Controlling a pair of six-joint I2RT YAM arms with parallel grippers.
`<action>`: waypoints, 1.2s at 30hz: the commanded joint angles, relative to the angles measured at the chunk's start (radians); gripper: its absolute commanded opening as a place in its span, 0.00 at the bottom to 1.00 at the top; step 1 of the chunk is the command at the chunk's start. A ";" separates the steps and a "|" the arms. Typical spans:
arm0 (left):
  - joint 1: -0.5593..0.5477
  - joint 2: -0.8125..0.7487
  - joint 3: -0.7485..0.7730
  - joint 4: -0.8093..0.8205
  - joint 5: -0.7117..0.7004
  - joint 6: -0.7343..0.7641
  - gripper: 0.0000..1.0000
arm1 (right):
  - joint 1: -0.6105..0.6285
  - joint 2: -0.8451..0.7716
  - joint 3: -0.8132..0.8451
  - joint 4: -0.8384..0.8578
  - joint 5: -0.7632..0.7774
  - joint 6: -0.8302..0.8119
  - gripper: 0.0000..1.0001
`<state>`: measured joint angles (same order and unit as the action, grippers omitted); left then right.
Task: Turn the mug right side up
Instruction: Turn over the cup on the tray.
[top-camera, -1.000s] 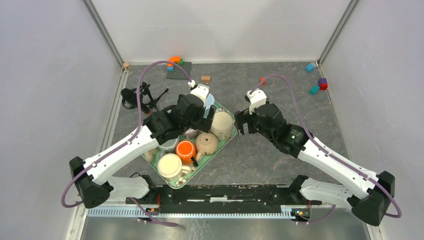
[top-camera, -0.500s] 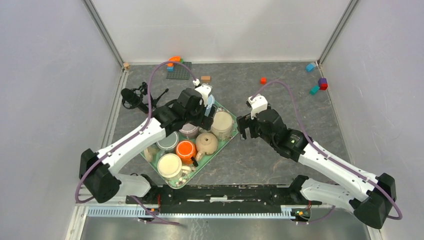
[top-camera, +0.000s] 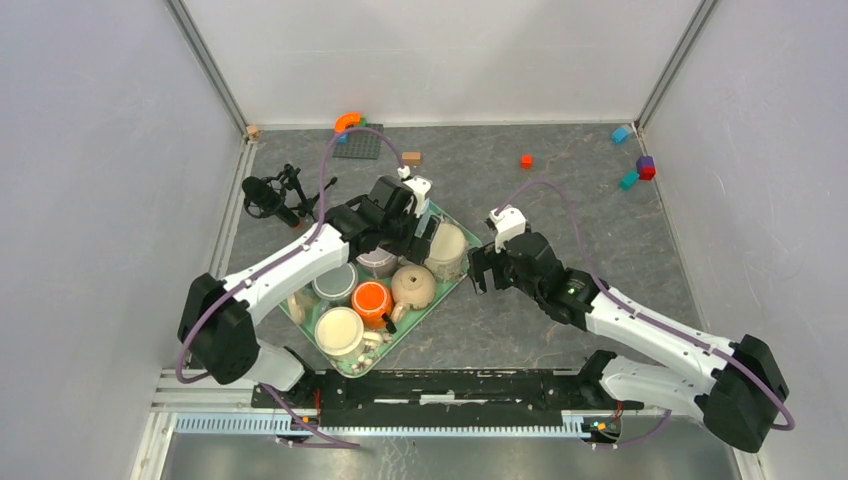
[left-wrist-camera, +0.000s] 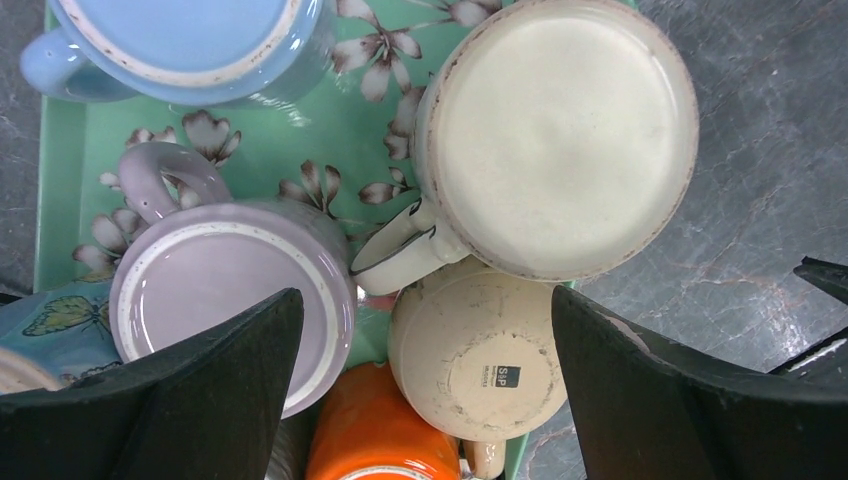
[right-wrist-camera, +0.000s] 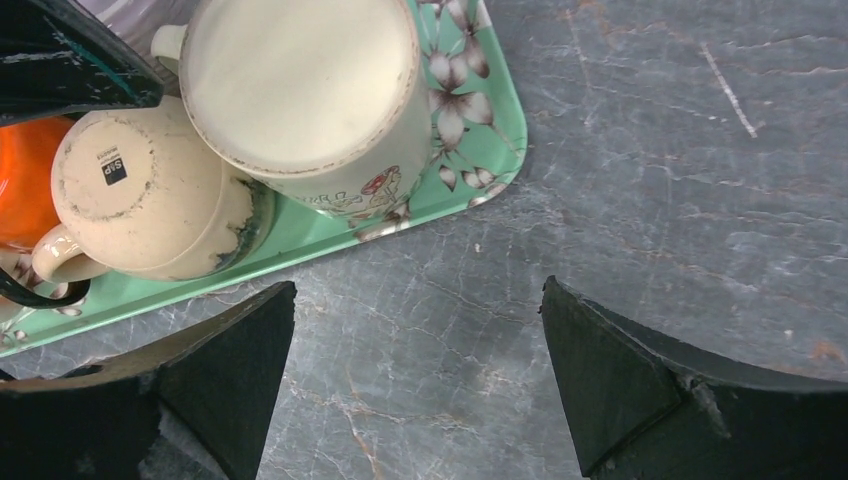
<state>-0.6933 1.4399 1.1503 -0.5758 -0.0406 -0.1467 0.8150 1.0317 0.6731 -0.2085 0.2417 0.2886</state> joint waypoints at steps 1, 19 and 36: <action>-0.001 0.028 0.034 -0.002 0.026 0.074 1.00 | -0.004 0.024 -0.044 0.144 -0.062 0.041 0.98; -0.001 0.085 0.080 -0.007 0.036 0.100 1.00 | 0.007 0.255 -0.034 0.364 -0.031 0.125 0.98; -0.006 0.120 0.097 -0.006 0.091 0.095 0.91 | -0.093 0.379 0.057 0.376 -0.016 0.149 0.98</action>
<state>-0.6933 1.5314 1.2053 -0.5957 0.0101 -0.0849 0.7456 1.3846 0.6621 0.1139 0.2325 0.4240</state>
